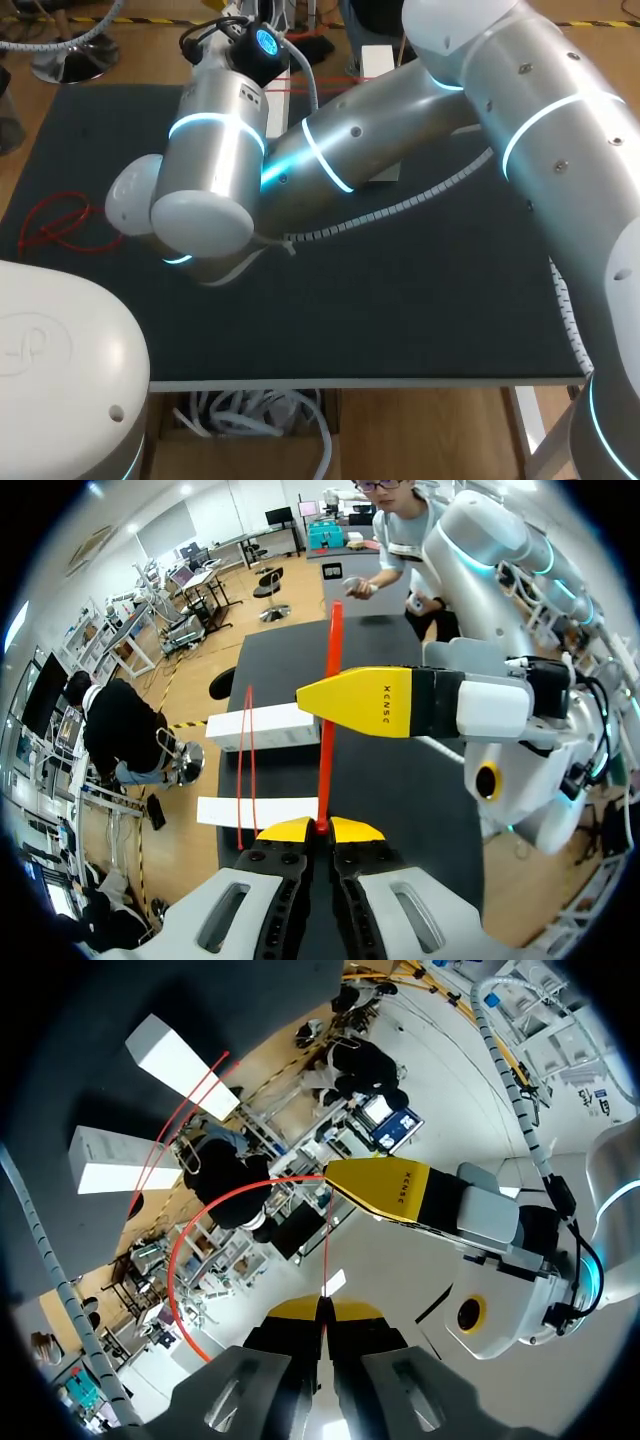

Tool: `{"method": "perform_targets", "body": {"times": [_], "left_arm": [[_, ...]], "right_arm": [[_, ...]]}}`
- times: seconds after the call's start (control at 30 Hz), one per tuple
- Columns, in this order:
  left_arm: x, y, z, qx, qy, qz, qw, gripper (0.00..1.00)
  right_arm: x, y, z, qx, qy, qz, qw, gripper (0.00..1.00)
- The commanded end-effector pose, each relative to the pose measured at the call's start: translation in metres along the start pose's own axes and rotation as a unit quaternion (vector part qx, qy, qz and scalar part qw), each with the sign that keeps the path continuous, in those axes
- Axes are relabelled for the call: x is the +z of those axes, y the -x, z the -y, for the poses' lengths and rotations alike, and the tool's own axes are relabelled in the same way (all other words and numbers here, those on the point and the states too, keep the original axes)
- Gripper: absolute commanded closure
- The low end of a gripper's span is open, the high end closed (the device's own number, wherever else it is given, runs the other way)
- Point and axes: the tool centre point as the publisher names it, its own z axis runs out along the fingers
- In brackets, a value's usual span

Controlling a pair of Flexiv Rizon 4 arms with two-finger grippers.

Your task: Grab the tape and strap the tape.

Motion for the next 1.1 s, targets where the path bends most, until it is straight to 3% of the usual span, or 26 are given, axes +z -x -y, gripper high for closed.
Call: {"method": "perform_targets", "body": {"times": [0.03,1.1], "left_arm": [[-0.001,0.000,0.001,0.000,0.002,-0.001,1.000,1.00],[-0.001,0.000,0.001,0.000,0.002,-0.001,1.000,1.00]], "right_arm": [[0.000,0.001,0.000,-0.002,0.002,-0.001,1.000,1.00],[0.001,0.007,-0.017,-0.004,0.006,-0.002,1.000,1.00]]}}
